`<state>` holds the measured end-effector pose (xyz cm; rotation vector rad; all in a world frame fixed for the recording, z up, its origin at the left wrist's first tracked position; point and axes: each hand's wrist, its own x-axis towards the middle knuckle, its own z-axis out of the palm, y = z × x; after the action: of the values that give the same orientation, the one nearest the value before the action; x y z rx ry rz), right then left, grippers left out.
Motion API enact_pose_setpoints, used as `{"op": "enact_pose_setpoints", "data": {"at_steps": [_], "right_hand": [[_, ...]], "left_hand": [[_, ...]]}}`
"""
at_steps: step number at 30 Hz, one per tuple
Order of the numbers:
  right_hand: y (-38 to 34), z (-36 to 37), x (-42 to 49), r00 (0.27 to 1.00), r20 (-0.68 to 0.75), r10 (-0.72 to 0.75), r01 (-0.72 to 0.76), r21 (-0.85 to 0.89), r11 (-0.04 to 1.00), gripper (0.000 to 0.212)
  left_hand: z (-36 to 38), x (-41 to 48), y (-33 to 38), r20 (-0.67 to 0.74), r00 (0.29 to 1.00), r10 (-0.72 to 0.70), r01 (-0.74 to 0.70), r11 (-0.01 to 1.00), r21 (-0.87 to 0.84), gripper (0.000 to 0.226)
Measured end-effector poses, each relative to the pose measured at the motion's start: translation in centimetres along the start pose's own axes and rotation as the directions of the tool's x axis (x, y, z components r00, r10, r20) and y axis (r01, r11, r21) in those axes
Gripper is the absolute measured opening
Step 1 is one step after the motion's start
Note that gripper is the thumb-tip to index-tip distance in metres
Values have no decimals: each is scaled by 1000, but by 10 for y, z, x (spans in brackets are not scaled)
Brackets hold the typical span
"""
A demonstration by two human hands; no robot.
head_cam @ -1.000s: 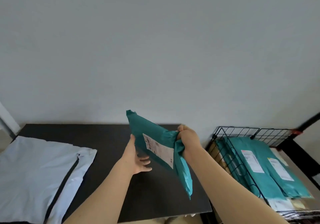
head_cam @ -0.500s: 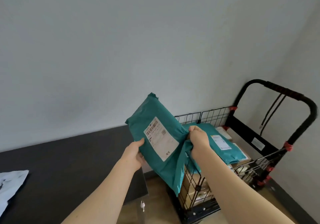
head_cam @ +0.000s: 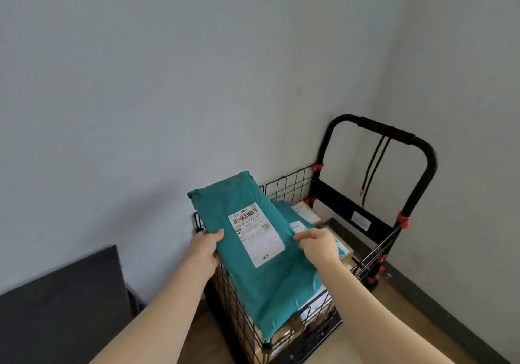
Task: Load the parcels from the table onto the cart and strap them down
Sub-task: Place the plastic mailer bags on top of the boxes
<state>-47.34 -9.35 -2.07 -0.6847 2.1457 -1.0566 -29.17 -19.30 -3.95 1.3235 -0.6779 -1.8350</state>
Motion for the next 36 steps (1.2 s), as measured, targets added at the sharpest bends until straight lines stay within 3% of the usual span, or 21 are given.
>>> {"op": "enact_pose_setpoints", "data": {"at_steps": [4,13,23,25,26,28,30,31,33,36], "right_hand": [[-2,-16,54,1000,19,25,-21,-161,987,33],[22,-12,154,988,101,115,-81,-291,953,39],[49,-26,285,928,350,125,73,-501,863,42],[54,-27,307,880,452,148,181,-605,775,47],[58,-27,316,850,501,165,250,-659,710,50],[66,-23,330,812,557,173,372,-724,581,55],[71,-15,342,801,586,118,464,-734,496,59],[72,-9,347,788,608,92,498,-720,483,63],[74,4,353,746,661,77,550,-678,487,72],[80,20,357,688,719,101,599,-641,480,82]], "left_hand": [[43,56,-7,-1,997,-77,77,996,39,32],[97,148,-37,-75,986,-152,159,983,96,28],[156,224,-73,-201,956,-215,263,930,257,30],[166,235,-85,-231,962,-148,248,830,499,33],[169,238,-91,-233,967,-105,236,720,653,41],[172,238,-102,-215,977,0,195,415,889,62],[171,235,-113,-144,984,100,136,87,987,79],[170,235,-117,-107,989,103,111,-31,993,84],[164,237,-122,-102,995,-7,101,-122,987,91],[162,242,-130,-89,976,-200,69,-102,992,96]]}}
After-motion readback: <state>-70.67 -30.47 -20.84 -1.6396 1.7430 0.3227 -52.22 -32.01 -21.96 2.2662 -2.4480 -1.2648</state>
